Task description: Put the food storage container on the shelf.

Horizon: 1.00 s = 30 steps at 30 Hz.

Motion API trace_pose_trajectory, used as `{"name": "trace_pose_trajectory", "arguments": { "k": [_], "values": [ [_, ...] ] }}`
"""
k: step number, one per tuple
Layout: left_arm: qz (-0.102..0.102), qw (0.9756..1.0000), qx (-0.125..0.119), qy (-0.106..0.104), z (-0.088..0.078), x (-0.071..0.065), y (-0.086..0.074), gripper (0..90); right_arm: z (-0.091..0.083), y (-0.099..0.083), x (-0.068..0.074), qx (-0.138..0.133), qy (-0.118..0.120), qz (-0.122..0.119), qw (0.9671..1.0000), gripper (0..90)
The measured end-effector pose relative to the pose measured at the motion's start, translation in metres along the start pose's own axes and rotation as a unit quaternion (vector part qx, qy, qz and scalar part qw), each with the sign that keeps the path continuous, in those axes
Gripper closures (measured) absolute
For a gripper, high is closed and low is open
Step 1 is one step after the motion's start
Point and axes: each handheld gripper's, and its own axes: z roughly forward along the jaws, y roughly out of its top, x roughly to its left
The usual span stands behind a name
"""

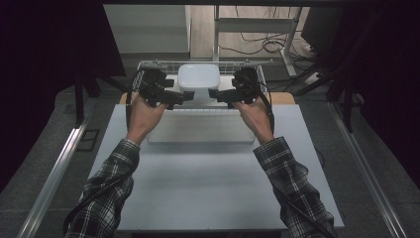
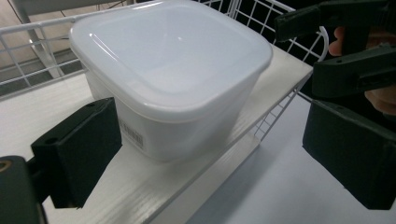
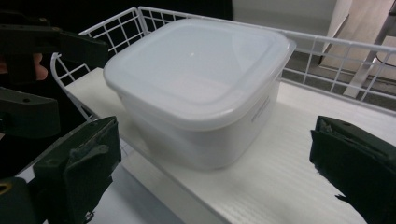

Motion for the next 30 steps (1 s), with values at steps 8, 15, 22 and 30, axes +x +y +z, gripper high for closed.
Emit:
{"name": "trace_pose_trajectory", "arguments": {
  "k": [8, 15, 22, 30],
  "values": [
    [0.022, 0.9994, -0.006, -0.025, -0.003, -0.008, -0.013, 2.7, -0.005, -0.010, 0.005, 0.005, 0.006, -0.017, 0.9998, 1.3],
    [0.024, 0.9991, -0.002, -0.034, -0.006, -0.012, -0.028, 2.1, -0.009, -0.019, 0.011, 0.015, 0.001, -0.038, 0.9991, 1.3],
    [0.040, 0.9991, 0.005, -0.013, -0.012, -0.018, -0.042, 3.2, -0.012, -0.028, 0.015, 0.019, 0.011, -0.046, 0.9987, 1.3],
    [0.056, 0.9982, 0.010, -0.017, -0.013, -0.026, -0.055, 0.0, -0.013, -0.040, 0.025, 0.027, 0.017, -0.066, 0.9973, 1.1]
  ]
}}
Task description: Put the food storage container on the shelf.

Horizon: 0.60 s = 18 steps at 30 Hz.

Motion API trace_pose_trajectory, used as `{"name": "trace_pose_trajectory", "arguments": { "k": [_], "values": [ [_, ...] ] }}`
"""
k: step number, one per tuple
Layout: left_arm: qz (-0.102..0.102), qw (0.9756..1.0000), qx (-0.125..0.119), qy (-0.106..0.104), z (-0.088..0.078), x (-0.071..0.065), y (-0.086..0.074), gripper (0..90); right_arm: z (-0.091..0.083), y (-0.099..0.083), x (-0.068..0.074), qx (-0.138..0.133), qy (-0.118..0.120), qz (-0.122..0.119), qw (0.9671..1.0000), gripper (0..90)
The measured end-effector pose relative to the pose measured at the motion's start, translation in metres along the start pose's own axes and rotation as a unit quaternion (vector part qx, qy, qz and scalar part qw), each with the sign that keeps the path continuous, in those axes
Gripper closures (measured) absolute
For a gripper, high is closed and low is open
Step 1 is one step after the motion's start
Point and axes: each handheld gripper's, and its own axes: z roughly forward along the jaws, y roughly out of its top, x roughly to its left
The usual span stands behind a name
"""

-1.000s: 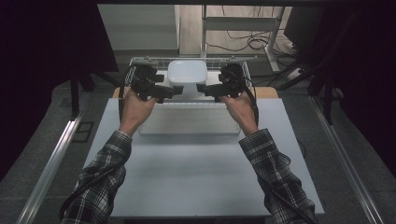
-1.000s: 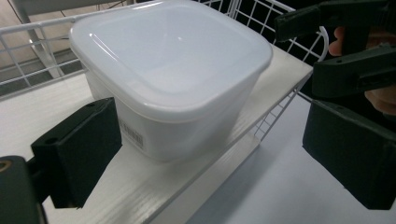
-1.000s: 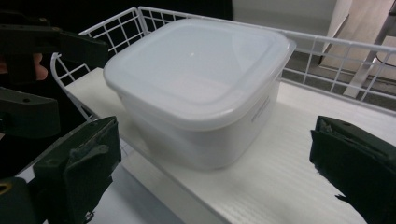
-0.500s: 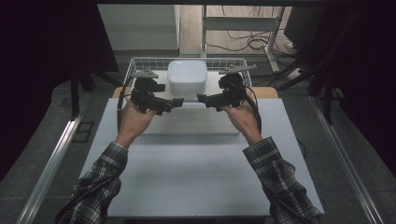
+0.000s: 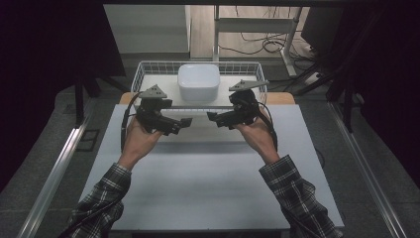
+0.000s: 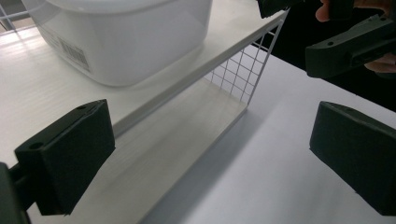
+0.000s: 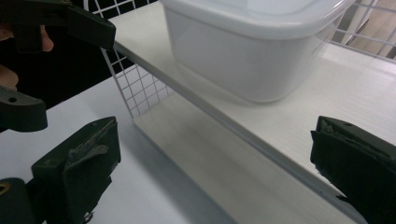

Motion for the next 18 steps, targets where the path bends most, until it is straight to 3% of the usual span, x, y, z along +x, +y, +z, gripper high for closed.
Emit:
{"name": "trace_pose_trajectory", "arguments": {
  "k": [9, 18],
  "values": [
    [0.022, 0.9996, 0.005, -0.017, 0.002, -0.010, -0.016, 1.0, -0.004, -0.011, 0.008, 0.000, 0.005, -0.012, 0.9999, 1.1],
    [0.010, 0.9985, -0.004, -0.054, 0.001, -0.017, -0.036, 0.0, -0.009, -0.025, 0.018, 0.001, 0.008, -0.025, 0.9997, 1.1]
  ]
}}
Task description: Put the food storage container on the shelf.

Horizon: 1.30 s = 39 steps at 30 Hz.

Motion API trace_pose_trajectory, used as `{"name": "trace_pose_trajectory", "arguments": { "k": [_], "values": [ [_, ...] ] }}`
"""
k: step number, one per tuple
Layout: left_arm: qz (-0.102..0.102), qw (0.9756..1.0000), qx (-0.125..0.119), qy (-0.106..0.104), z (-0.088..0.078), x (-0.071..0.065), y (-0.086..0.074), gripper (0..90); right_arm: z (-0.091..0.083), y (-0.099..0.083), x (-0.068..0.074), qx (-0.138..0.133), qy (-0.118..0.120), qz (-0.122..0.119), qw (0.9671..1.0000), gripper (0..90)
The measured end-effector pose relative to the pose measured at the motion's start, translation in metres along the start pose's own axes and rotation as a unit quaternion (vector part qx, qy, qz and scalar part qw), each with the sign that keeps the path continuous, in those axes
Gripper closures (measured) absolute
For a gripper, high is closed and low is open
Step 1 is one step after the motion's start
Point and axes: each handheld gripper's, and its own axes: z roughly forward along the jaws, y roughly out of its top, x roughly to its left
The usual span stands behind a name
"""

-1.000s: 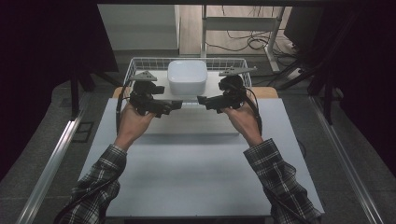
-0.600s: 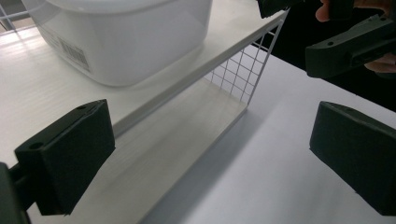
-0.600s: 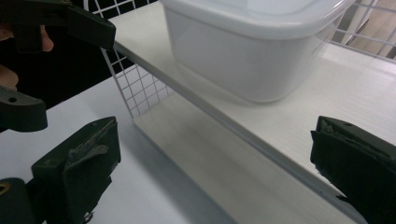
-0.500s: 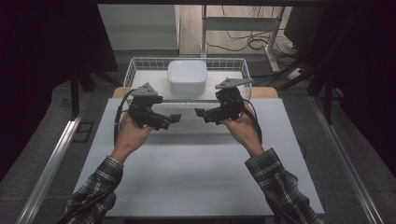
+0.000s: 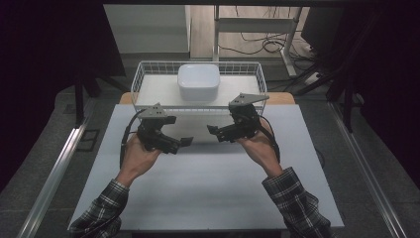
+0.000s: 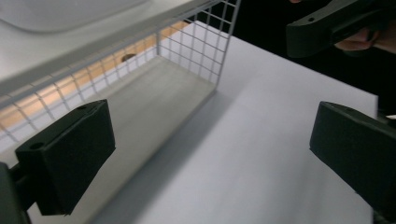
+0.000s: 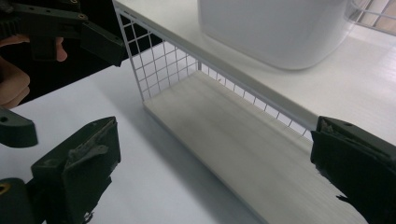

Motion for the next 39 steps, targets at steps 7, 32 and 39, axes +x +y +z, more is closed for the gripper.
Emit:
{"name": "trace_pose_trajectory", "arguments": {
  "k": [7, 32, 39],
  "values": [
    [-0.009, 0.9997, -0.002, -0.021, -0.002, 0.001, -0.017, 0.0, -0.003, -0.010, 0.004, 0.005, -0.001, -0.006, 1.0000, 1.1],
    [-0.017, 0.9998, 0.004, 0.011, 0.001, -0.015, -0.076, 1.6, -0.002, -0.062, 0.019, 0.010, -0.003, -0.010, 0.9999, 0.9],
    [-0.013, 0.9994, 0.010, 0.031, 0.002, -0.022, -0.091, 3.1, 0.003, -0.075, 0.029, 0.009, -0.012, -0.021, 0.9997, 1.2]
  ]
}}
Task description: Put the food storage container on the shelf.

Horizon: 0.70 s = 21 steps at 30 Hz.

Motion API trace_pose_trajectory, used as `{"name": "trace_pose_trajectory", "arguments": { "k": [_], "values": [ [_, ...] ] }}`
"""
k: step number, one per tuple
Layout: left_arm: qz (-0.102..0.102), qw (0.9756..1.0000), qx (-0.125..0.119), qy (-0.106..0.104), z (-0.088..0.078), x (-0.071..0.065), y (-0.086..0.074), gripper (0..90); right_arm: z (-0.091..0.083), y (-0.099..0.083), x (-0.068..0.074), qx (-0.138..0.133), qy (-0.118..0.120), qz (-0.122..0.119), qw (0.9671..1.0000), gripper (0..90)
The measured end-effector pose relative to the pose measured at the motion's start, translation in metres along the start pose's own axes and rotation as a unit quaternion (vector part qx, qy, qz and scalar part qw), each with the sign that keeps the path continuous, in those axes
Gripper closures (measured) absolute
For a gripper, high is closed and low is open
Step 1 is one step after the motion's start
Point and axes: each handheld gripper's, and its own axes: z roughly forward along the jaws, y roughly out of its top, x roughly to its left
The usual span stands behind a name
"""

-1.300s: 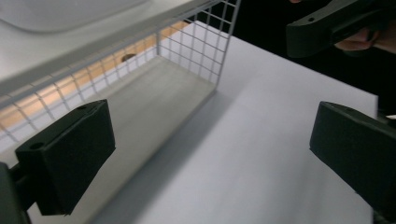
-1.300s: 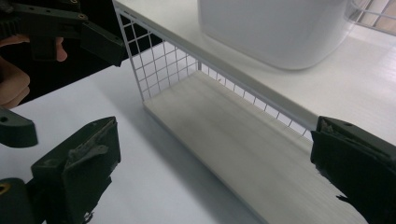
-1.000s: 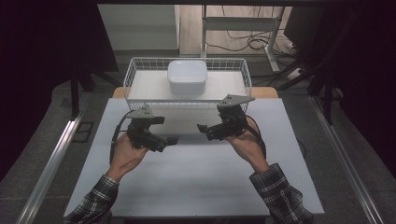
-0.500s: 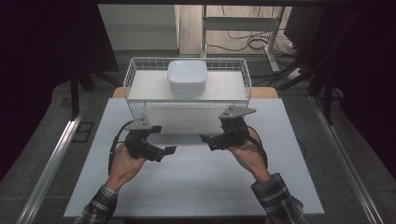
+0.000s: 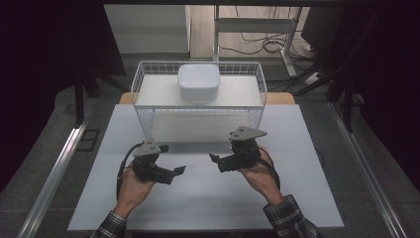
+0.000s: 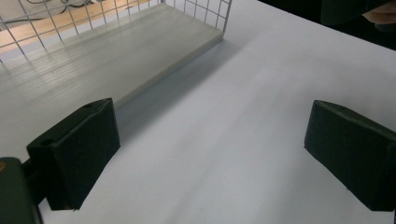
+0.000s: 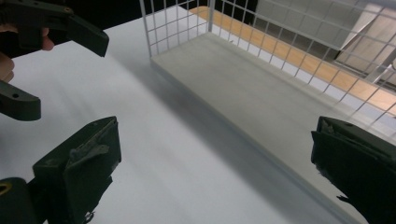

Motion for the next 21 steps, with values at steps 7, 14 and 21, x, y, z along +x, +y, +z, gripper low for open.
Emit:
{"name": "trace_pose_trajectory", "arguments": {
  "k": [7, 14, 21],
  "values": [
    [0.000, 1.0000, 0.002, 0.002, -0.002, -0.006, -0.008, 3.9, -0.002, -0.010, 0.007, 0.007, 0.005, -0.004, 0.9999, 1.2],
    [0.000, 1.0000, 0.005, 0.007, -0.005, -0.010, -0.018, 4.5, -0.007, -0.024, 0.007, 0.014, 0.005, -0.003, 0.9999, 1.2],
    [-0.005, 0.9998, 0.006, 0.018, -0.012, -0.011, -0.029, 4.2, -0.011, -0.035, 0.005, 0.018, 0.000, 0.000, 0.9998, 1.1]
  ]
}}
